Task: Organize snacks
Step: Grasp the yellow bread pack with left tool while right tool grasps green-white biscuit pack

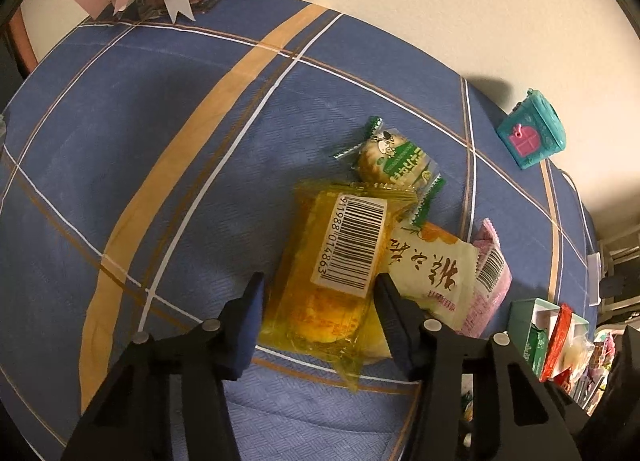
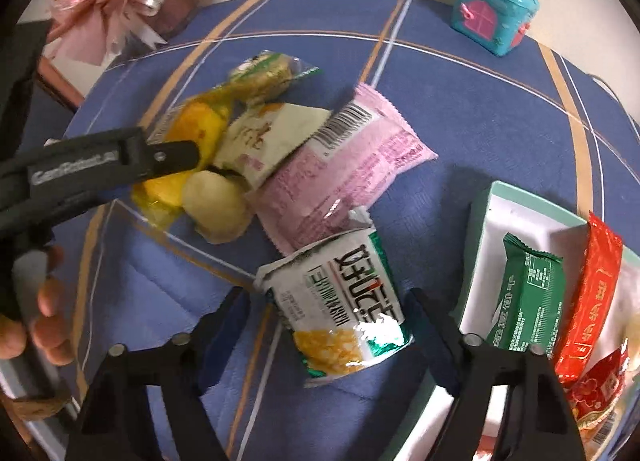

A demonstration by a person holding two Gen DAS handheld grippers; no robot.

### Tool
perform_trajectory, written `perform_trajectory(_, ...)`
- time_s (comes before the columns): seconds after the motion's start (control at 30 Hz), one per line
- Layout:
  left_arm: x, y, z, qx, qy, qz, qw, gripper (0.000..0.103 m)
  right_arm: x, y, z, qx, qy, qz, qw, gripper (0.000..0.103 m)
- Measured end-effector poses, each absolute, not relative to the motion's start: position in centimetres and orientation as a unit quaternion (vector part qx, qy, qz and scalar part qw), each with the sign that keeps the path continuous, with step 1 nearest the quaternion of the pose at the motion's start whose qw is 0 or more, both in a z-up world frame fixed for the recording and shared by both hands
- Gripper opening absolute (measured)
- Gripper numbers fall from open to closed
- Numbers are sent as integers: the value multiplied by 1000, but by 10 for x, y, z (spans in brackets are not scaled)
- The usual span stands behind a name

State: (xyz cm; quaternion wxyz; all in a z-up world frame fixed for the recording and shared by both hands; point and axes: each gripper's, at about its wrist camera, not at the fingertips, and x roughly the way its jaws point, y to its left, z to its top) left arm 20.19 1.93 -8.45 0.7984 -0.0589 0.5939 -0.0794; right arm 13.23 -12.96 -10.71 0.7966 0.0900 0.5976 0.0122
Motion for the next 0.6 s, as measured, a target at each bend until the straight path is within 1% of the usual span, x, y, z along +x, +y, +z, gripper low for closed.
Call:
perform_trajectory(0.07, 201, 22, -86, -63, 595, -74, 798, 56, 133, -134, -110, 96, 597, -1, 796, 63)
perform_trajectory(0.13, 202, 24, -88, -66, 597, -69, 797, 56, 132, -143, -112, 115, 593, -12, 797, 61)
perform_trajectory(0.27, 202, 31, -98, -64, 608, -62, 789, 56, 130, -152, -113, 138, 585, -15, 799, 60)
perform_trajectory(0.53, 200, 24, -98, -43, 601, -52, 797, 55, 131, -135, -117, 80, 589, -38, 803, 58)
perform_trajectory(0.57, 200, 22, -97, -44, 601, -49, 797, 52, 131, -133, -117, 73, 589, -41, 804, 57)
perform_trajectory(0.6, 200, 23, -95, -46, 600, -47, 798, 46, 131, -132, -117, 67, 589, -44, 804, 57)
